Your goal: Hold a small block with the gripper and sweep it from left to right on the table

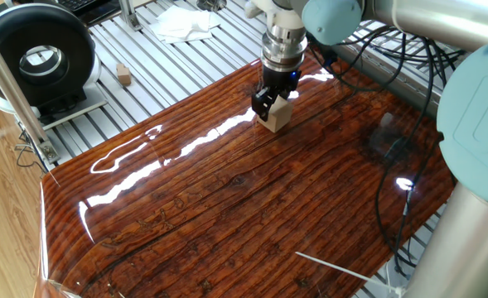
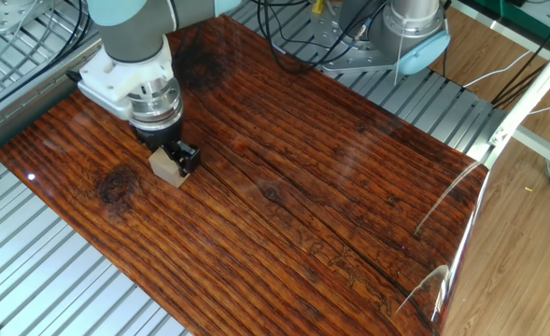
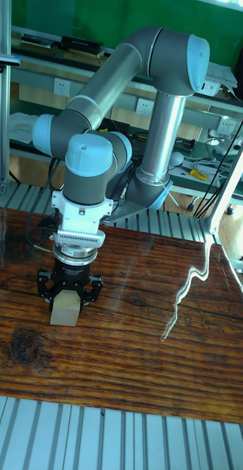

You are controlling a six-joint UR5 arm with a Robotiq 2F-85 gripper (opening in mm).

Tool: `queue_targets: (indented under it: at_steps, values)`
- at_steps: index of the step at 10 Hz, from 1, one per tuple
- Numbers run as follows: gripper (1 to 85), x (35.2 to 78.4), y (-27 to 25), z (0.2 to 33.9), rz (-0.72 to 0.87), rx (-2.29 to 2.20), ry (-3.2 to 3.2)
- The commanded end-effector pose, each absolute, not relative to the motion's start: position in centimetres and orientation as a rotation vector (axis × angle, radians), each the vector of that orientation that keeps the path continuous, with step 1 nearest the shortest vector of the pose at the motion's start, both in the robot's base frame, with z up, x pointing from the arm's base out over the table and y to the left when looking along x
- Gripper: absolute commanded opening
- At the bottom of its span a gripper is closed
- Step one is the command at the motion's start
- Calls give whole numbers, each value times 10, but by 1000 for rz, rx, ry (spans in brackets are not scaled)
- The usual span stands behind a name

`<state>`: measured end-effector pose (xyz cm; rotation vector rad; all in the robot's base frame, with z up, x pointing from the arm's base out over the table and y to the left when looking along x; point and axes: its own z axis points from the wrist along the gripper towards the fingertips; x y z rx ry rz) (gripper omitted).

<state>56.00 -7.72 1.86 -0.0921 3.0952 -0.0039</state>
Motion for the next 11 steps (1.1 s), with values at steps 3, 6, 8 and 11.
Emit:
queue_targets:
  at_steps: [3,6,8,11]
  values:
    - [10,563,-82,20,-29,-86,3085]
    - [10,563,-80,23,-20,-76,3085]
    - [10,567,-75,16,-12,-64,3074]
    - [10,566,-73,17,4,-66,3077]
